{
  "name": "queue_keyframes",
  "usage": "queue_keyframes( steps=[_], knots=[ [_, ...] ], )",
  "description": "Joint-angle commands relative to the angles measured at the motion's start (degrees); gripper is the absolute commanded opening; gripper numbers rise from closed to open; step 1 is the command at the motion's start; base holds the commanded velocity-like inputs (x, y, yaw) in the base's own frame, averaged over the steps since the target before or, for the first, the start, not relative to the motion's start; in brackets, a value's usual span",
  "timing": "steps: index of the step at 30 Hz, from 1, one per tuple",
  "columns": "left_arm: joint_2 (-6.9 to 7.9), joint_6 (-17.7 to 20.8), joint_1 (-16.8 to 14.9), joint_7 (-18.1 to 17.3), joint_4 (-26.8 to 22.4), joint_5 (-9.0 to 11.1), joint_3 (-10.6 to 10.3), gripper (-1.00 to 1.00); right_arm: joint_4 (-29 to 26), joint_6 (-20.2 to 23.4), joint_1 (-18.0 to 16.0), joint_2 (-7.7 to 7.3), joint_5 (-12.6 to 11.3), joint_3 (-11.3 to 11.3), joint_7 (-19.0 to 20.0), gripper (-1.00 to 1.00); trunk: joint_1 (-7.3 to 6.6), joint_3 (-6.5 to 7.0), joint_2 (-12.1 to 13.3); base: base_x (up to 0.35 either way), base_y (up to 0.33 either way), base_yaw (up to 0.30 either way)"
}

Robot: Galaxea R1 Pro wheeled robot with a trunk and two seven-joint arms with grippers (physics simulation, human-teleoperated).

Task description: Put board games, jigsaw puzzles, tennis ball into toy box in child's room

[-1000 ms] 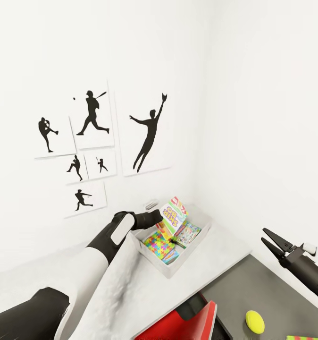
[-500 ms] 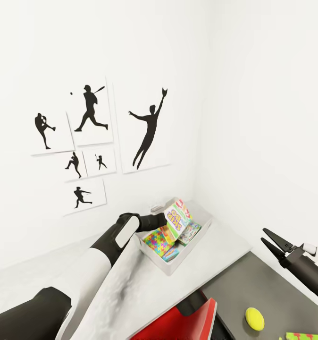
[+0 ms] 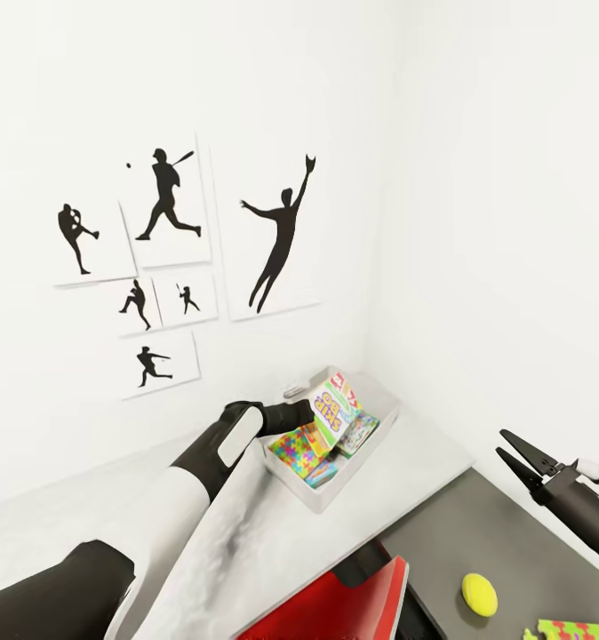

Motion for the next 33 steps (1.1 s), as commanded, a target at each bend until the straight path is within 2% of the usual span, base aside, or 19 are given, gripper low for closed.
queue_keyframes(
  steps=[1,16,23,31,32,33],
  knots=[
    [0.0,0.1,-0.1,-0.1,0.0,0.0,0.0,-1.0,0.0,0.3,-0.1,0.0,0.0,-0.1,0.2,1.0,0.03,-0.22,-0.1,0.0,0.0,0.0],
    [-0.01,0.0,-0.1,-0.2,0.0,0.0,0.0,-1.0,0.0,0.1,-0.1,0.0,0.0,-0.1,2.2,1.0,0.03,-1.57,-0.1,0.0,0.0,0.0],
    [-0.04,0.0,-0.1,-0.2,0.0,0.0,0.0,-1.0,0.0,-0.4,-0.1,0.07,0.2,-0.1,5.1,1.0,0.03,-1.67,-0.1,0.0,0.0,0.0],
    [-0.01,0.0,-0.1,-0.2,-0.3,0.0,-0.1,-1.0,0.0,-0.4,-0.1,0.09,0.3,-0.1,5.6,1.0,0.03,-1.68,-0.1,0.0,0.0,0.0],
    [-0.01,0.0,-0.1,-0.2,-0.3,0.0,-0.1,1.0,0.0,-0.4,-0.1,0.09,0.3,-0.1,5.6,1.0,0.03,-1.68,-0.1,0.0,0.0,0.0],
    [-0.01,0.0,-0.1,-0.2,-0.3,0.0,-0.1,1.0,0.0,-0.4,-0.1,0.09,0.3,-0.1,5.6,1.0,0.03,-1.68,-0.1,0.0,0.0,0.0]
  ],
)
